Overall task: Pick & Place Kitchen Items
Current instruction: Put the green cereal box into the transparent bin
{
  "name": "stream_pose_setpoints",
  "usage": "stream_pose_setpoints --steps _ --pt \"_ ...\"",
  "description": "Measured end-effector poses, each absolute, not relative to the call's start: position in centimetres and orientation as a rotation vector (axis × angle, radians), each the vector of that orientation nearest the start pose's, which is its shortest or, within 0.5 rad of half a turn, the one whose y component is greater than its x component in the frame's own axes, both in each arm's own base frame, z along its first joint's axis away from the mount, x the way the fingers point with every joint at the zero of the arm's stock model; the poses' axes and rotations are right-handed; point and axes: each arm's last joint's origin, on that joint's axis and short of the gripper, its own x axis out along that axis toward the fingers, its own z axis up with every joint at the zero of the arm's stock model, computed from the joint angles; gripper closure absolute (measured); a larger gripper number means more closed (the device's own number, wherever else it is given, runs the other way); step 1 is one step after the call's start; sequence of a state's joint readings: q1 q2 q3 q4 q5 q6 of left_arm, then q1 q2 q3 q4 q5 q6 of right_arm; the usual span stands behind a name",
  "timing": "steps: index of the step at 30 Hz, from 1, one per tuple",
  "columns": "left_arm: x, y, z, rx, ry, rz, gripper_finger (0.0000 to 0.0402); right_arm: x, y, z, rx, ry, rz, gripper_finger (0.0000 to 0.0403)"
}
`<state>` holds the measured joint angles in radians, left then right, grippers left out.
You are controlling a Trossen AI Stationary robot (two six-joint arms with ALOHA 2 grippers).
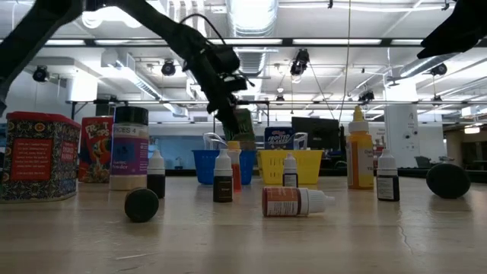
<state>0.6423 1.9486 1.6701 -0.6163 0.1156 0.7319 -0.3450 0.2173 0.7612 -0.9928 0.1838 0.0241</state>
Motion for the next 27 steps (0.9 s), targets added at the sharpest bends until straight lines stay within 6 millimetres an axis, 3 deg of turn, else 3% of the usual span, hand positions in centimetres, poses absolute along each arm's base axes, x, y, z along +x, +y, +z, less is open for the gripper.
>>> stream_pose_setpoints --steps 8,12,19,27 --pt "36.4 27.2 22.8 0.310 0.997 0.146 0.0254 2.4 -1.4 29.7 0.060 0.447 -0.526 0.0039" --pt "36.6 27.7 22.1 0.300 0.998 0.149 0.0254 2.4 -1.4 29.7 0.060 0.447 -0.526 0.0039" --pt "36.7 27.7 22.2 0.302 0.990 0.154 0.0248 2.4 -1.4 29.7 0.059 0.446 -0.526 0.0039" --pt "36.9 27.9 23.1 0.313 0.966 0.169 0.0169 2.4 -1.4 29.7 0.060 0.446 -0.526 0.0039"
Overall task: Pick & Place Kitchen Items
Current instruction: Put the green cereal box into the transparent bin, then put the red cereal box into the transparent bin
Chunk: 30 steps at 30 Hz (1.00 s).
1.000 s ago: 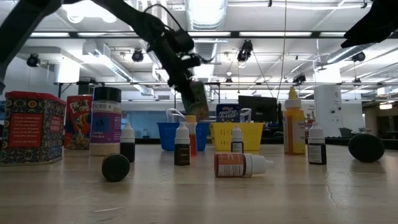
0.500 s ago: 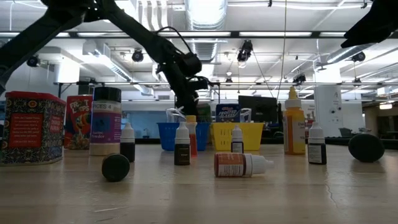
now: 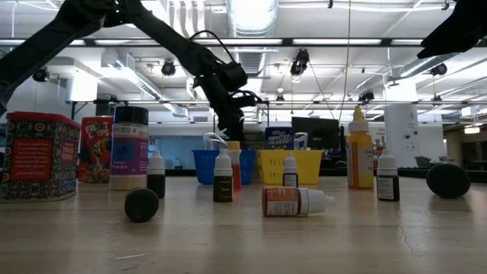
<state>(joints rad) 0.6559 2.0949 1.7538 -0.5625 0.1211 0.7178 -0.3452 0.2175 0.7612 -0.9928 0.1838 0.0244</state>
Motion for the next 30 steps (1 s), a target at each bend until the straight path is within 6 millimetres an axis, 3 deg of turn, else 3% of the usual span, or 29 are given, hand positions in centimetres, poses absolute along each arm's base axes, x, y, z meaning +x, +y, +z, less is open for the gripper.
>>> stream_pose_setpoints --steps 4,9,18,30 --pt "36.8 27.9 23.0 0.303 0.974 0.167 0.0141 2.4 -1.4 29.7 0.060 0.447 -0.526 0.0039" --pt "36.5 27.7 23.9 0.324 0.980 0.185 0.0135 2.4 -1.4 29.7 0.060 0.447 -0.525 0.0039" --pt "33.6 25.8 30.7 0.361 0.915 0.271 0.0136 2.4 -1.4 29.7 0.060 0.447 -0.526 0.0039" --pt "24.1 18.4 41.1 0.245 0.866 0.329 0.0138 2.4 -1.4 29.7 0.060 0.446 -0.526 0.0039"
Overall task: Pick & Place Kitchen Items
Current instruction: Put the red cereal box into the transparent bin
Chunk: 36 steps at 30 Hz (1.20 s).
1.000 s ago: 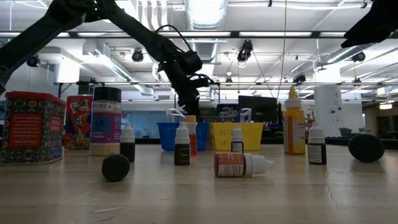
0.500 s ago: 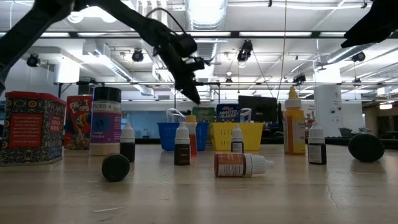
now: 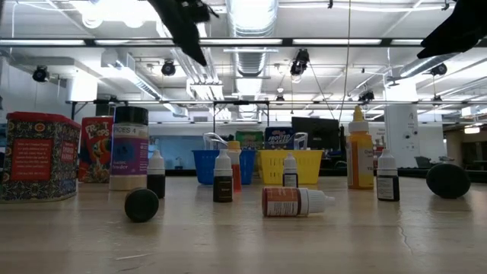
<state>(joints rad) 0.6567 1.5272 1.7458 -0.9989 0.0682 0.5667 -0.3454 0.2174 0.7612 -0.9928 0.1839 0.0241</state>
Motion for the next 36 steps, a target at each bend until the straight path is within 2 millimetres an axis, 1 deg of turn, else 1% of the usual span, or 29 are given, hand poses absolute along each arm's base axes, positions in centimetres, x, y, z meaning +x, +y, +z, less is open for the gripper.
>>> stream_pose_setpoints --steps 3,8,11,15,17,20,24,26,31,36 --pt "22.0 16.7 42.6 0.233 0.857 0.337 0.0138 2.4 -1.4 29.7 0.060 0.446 -0.526 0.0039" --pt "18.9 14.3 44.2 0.205 0.856 0.348 0.0138 2.4 -1.4 29.7 0.060 0.447 -0.526 0.0039" --pt "17.7 13.4 44.5 0.137 0.864 0.367 0.0138 2.4 -1.4 29.7 0.060 0.446 -0.526 0.0039" --pt "17.0 12.9 44.1 0.026 0.917 0.395 0.0138 2.4 -1.4 29.7 0.060 0.447 -0.526 0.0039" --pt "16.8 12.8 43.5 -0.003 0.946 0.415 0.0138 2.4 -1.4 29.7 0.060 0.447 -0.526 0.0039" --pt "16.7 12.8 42.1 -0.014 1.011 0.436 0.0139 2.4 -1.4 29.7 0.060 0.446 -0.526 0.0039" --pt "15.7 12.3 39.5 -0.042 1.172 0.436 0.0140 2.4 -1.4 29.7 0.059 0.447 -0.526 0.0039" --pt "15.3 11.9 38.1 -0.065 1.222 0.412 0.0140 2.4 -1.4 29.7 0.060 0.447 -0.526 0.0039" --pt "14.1 10.4 35.6 -0.015 1.268 0.332 0.0140 2.4 -1.4 29.7 0.060 0.447 -0.526 0.0039" --pt "12.6 8.6 34.9 0.081 1.242 0.270 0.0140 2.4 -1.4 29.7 0.060 0.447 -0.526 0.0039"
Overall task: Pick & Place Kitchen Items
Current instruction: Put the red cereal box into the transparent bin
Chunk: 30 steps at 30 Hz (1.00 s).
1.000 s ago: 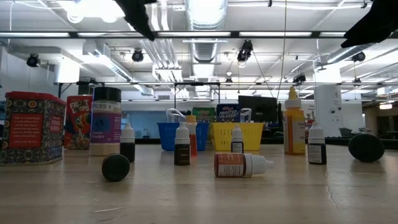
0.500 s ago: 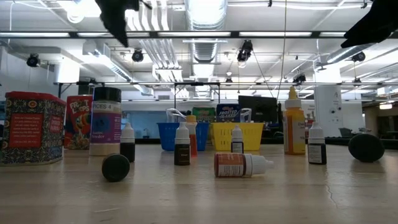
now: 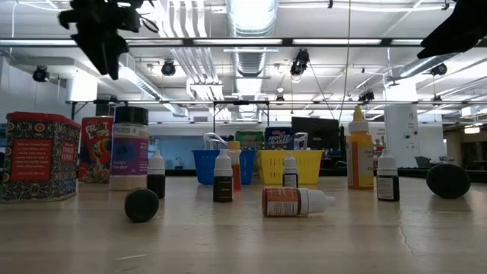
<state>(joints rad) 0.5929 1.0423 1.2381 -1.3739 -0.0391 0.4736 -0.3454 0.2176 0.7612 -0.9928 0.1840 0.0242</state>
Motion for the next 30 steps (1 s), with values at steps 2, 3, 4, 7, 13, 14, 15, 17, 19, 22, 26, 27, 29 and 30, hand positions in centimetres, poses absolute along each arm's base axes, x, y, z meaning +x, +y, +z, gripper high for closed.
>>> stream_pose_setpoints --steps 2,3,4,7,13,14,15,17,19,22,26,27,29,30 --pt "12.0 8.1 34.7 0.105 1.223 0.259 0.0140 2.4 -1.4 29.7 0.060 0.447 -0.526 0.0039" --pt "11.8 8.0 34.6 0.108 1.216 0.251 0.0140 2.4 -1.4 29.7 0.060 0.447 -0.526 0.0039" --pt "11.6 7.8 34.6 0.102 1.205 0.234 0.0140 2.4 -1.4 29.7 0.060 0.447 -0.526 0.0039" --pt "11.4 7.5 34.1 0.086 1.183 0.200 0.0140 2.4 -1.4 29.7 0.060 0.447 -0.526 0.0039" --pt "12.6 8.1 32.4 0.061 1.186 0.167 0.0140 2.4 -1.4 29.7 0.060 0.447 -0.526 0.0039" --pt "12.8 8.3 32.2 0.057 1.194 0.163 0.0140 2.4 -1.4 29.7 0.060 0.446 -0.526 0.0039" --pt "13.0 8.4 32.0 0.051 1.206 0.158 0.0140 2.4 -1.4 29.7 0.060 0.447 -0.526 0.0039" --pt "13.4 8.7 31.6 0.041 1.225 0.151 0.0140 2.4 -1.4 29.7 0.060 0.447 -0.526 0.0039" --pt "13.7 8.9 31.3 0.029 1.238 0.144 0.0140 2.4 -1.4 29.7 0.059 0.446 -0.526 0.0039" --pt "14.0 8.9 30.9 0.006 1.246 0.117 0.0140 2.4 -1.4 29.7 0.060 0.447 -0.526 0.0039" --pt "14.2 9.0 30.7 -0.008 1.245 0.099 0.0140 2.4 -1.4 29.7 0.060 0.447 -0.526 0.0039" --pt "14.3 9.1 30.6 -0.010 1.248 0.098 0.0140 2.4 -1.4 29.7 0.060 0.447 -0.526 0.0039" --pt "14.5 9.2 30.5 -0.014 1.256 0.095 0.0139 2.4 -1.4 29.7 0.060 0.447 -0.526 0.0039" --pt "14.6 9.2 30.4 -0.017 1.259 0.095 0.0136 2.4 -1.4 29.7 0.060 0.446 -0.526 0.0039"
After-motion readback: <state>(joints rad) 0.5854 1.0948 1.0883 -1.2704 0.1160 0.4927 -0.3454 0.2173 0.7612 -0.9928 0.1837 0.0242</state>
